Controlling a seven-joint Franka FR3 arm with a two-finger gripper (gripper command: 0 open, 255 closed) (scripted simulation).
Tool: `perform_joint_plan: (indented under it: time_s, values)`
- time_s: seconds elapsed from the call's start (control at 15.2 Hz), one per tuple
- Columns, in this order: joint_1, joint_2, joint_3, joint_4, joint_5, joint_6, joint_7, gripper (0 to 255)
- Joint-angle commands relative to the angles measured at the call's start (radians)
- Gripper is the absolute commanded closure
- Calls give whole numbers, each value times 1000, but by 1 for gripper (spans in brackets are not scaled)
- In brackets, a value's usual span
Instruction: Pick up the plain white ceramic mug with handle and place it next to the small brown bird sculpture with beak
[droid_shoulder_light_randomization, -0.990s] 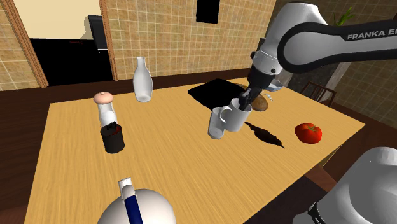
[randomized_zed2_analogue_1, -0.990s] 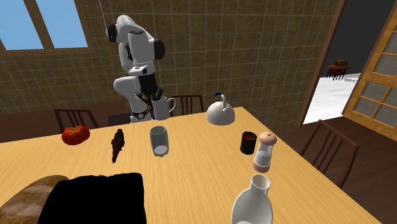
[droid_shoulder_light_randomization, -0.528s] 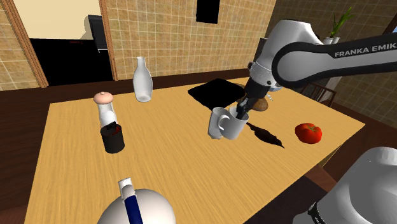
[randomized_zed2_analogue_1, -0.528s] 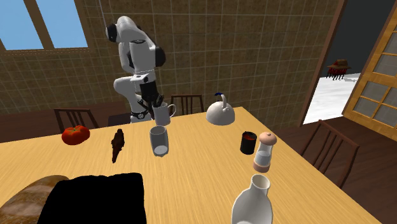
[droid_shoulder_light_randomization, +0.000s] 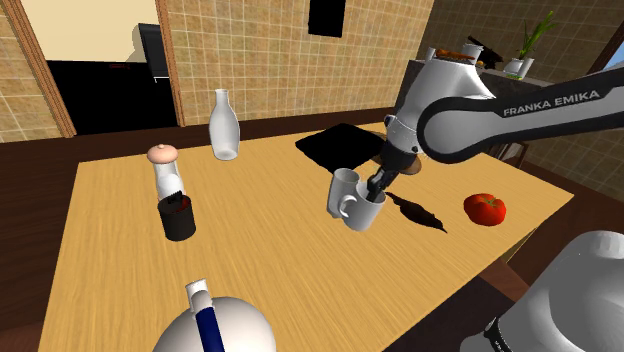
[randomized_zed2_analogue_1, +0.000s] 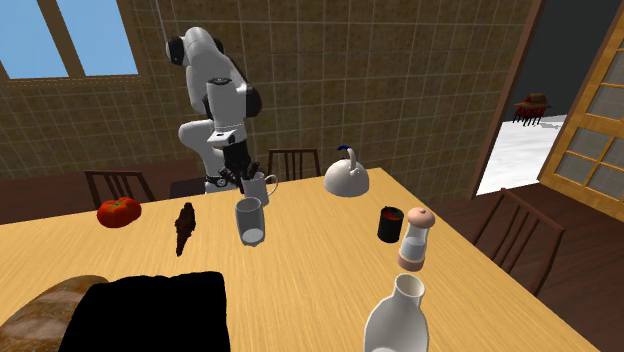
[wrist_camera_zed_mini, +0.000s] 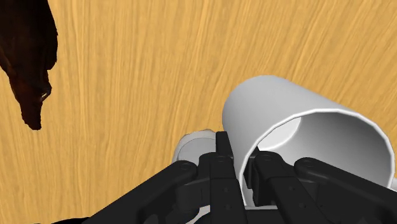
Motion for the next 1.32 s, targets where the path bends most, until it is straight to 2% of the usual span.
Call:
perform_joint_plan:
  time_s: [0.0,0.53,1.06,1.12,1.25]
  values:
    - [1,15,2,-18,2,34,-1,255]
    - [4,93,8,-78,11,172,-7,255]
    - [5,96,8,-80,11,177,-7,255]
    - [5,96,8,-80,11,177,-7,0]
    - [5,96,8,-80,11,177,-7,0]
